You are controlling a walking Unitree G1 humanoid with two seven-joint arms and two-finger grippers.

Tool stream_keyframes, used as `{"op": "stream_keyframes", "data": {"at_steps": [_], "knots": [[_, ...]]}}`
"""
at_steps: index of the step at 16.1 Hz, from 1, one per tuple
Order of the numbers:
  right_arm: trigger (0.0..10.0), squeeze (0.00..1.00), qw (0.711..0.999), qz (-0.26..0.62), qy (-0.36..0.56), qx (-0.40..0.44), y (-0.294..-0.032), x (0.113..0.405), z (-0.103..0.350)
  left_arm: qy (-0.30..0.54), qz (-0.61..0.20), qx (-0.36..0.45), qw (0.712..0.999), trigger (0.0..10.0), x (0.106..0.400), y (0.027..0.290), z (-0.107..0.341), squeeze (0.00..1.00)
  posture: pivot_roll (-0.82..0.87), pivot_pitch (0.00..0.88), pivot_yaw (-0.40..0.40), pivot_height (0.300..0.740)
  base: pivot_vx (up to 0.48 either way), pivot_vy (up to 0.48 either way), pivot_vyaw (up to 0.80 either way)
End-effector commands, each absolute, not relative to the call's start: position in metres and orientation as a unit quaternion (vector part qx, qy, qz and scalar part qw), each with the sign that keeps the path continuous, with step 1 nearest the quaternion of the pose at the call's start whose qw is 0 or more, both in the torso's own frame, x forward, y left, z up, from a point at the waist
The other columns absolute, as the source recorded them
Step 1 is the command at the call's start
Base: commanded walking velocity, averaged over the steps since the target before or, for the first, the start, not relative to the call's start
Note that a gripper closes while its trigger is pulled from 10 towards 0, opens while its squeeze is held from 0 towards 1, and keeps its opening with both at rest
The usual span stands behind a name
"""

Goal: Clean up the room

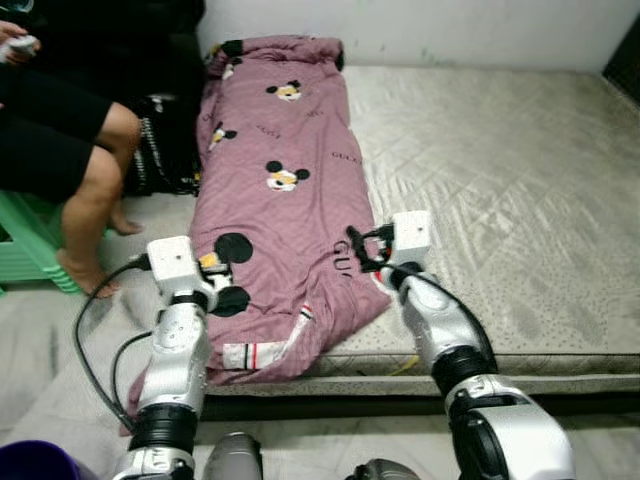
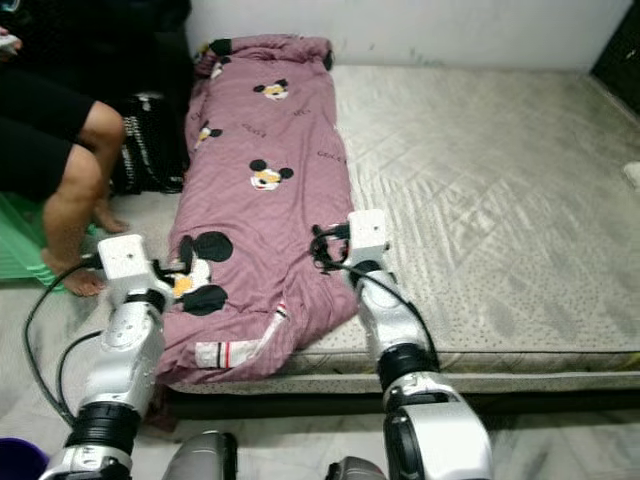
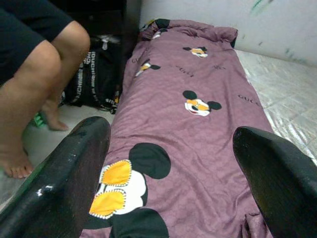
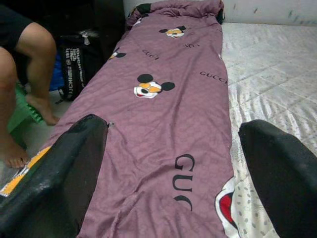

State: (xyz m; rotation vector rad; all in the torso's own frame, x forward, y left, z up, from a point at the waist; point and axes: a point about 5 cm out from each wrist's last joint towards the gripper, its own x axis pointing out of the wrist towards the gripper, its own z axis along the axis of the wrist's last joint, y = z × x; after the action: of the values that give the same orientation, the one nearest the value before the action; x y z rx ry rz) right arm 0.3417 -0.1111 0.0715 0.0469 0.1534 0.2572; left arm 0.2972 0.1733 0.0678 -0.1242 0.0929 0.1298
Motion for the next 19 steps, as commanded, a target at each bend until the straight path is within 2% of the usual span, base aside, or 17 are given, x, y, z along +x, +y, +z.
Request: {"op": "stream_keyframes", "data": {"at_steps": [1, 3, 8, 11, 13, 16, 19], "knots": [[10.0, 0.0, 0.989, 0.129, 0.072, 0.023, -0.112, 0.343, 0.074, 0.043, 0.063, -0.061, 0.995, 10.0, 0.299, 0.174, 0.07, 0.0, -0.02, 0.0, -0.042, 0.74, 0.0, 0.0, 0.0], [10.0, 0.0, 0.989, 0.128, 0.072, 0.023, -0.112, 0.343, 0.074, 0.042, 0.062, -0.061, 0.995, 10.0, 0.299, 0.173, 0.071, 0.0, -0.02, 0.0, -0.042, 0.74, 0.0, 0.148, 0.0], [10.0, 0.0, 0.989, 0.125, 0.074, 0.025, -0.113, 0.344, 0.074, 0.047, 0.063, -0.063, 0.995, 10.0, 0.299, 0.174, 0.07, 0.0, -0.02, 0.0, -0.04, 0.74, 0.0, 0.48, 0.0], [10.0, 0.0, 0.993, 0.107, 0.045, 0.01, -0.118, 0.347, 0.085, 0.027, 0.071, -0.055, 0.996, 10.0, 0.299, 0.177, 0.077, 0.0, -0.02, 0.0, -0.037, 0.74, 0.0, 0.404, 0.0], [10.0, 0.0, 0.995, 0.097, 0.028, 0.021, -0.121, 0.348, 0.092, -0.01, 0.081, -0.033, 0.996, 10.0, 0.294, 0.181, 0.088, 0.0, -0.01, 0.0, -0.03, 0.74, 0.0, 0.0, 0.0], [10.0, 0.0, 0.994, 0.105, 0.02, 0.018, -0.116, 0.345, 0.093, -0.021, 0.09, -0.007, 0.996, 10.0, 0.289, 0.183, 0.091, 0.0, -0.01, 0.0, -0.032, 0.74, 0.0, 0.0, 0.0], [10.0, 0.0, 0.995, 0.096, 0.022, 0.017, -0.119, 0.342, 0.091, -0.021, 0.077, -0.019, 0.997, 10.0, 0.28, 0.187, 0.09, 0.0, -0.01, 0.0, -0.027, 0.74, 0.0, 0.0, 0.0]]}}
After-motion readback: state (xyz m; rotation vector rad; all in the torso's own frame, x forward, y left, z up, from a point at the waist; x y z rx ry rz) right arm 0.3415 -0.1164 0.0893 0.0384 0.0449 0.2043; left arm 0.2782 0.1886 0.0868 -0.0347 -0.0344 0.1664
